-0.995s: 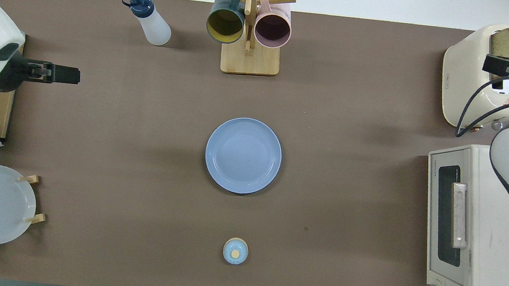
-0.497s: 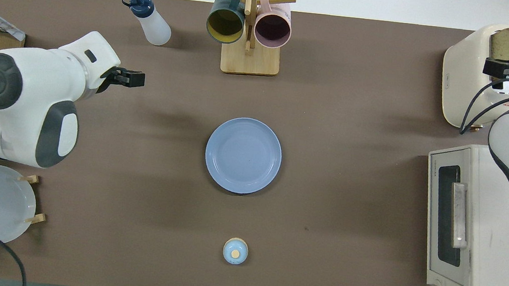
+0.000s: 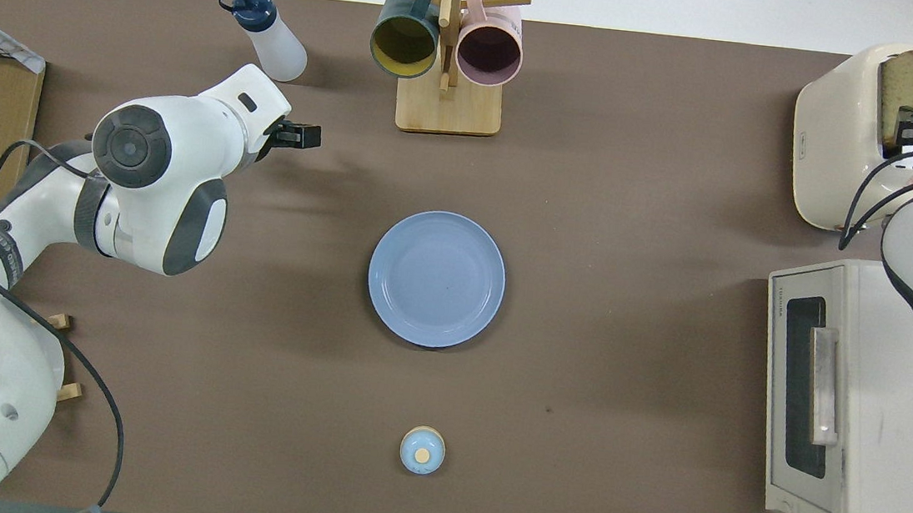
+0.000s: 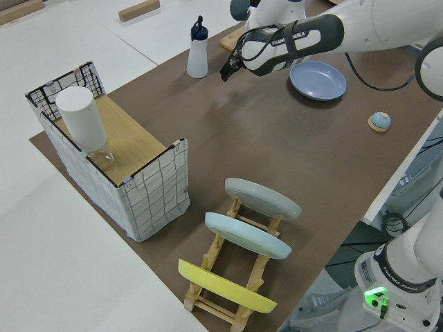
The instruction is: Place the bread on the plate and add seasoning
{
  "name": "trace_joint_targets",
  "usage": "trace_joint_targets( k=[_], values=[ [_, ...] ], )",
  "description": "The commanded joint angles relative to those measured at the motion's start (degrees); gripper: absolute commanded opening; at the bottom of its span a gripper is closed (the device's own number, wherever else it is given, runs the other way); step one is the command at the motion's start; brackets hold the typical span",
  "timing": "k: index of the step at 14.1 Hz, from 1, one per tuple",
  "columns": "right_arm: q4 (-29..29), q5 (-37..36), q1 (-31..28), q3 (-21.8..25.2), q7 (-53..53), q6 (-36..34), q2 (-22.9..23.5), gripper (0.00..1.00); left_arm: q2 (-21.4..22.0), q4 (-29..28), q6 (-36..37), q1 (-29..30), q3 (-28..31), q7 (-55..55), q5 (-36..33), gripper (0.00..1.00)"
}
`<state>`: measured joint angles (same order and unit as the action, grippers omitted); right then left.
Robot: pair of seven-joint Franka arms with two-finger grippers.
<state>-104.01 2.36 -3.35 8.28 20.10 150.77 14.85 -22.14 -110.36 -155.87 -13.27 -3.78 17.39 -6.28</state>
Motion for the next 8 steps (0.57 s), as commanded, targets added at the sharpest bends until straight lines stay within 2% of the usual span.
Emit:
trace_joint_targets(
  k=[1, 3, 4, 7, 8],
  values=[
    [0.7, 1.2, -0.9, -0.6, 2.3, 0.1, 0.4, 0.01, -4.6, 6.2, -0.6, -3.6, 3.8, 7.0, -3.3, 1.0],
    [3.0, 1.2, -1.0, -0.6, 4.8, -1.6, 0.6, 0.0, -6.3, 9.0, -0.5, -8.2, 10.2, 8.7, -4.9, 1.0],
    [6.2, 1.2, -1.1, -0.6, 6.1, -5.7, 1.3, 0.0, -7.0, 9.5, -0.6, -9.0, 11.4, 8.7, -5.1, 1.0],
    [19.8, 1.2, -1.2, -0.7, 6.3, -20.8, 4.2, 0.0, -9.2, 12.5, -0.7, -9.1, 11.5, 10.2, -5.1, 1.0],
    [22.0, 1.2, -1.1, -0.8, 6.2, -23.7, 4.0, 0.0, -10.3, 12.6, -1.0, -9.1, 11.5, 11.7, -5.1, 1.0]
  ],
)
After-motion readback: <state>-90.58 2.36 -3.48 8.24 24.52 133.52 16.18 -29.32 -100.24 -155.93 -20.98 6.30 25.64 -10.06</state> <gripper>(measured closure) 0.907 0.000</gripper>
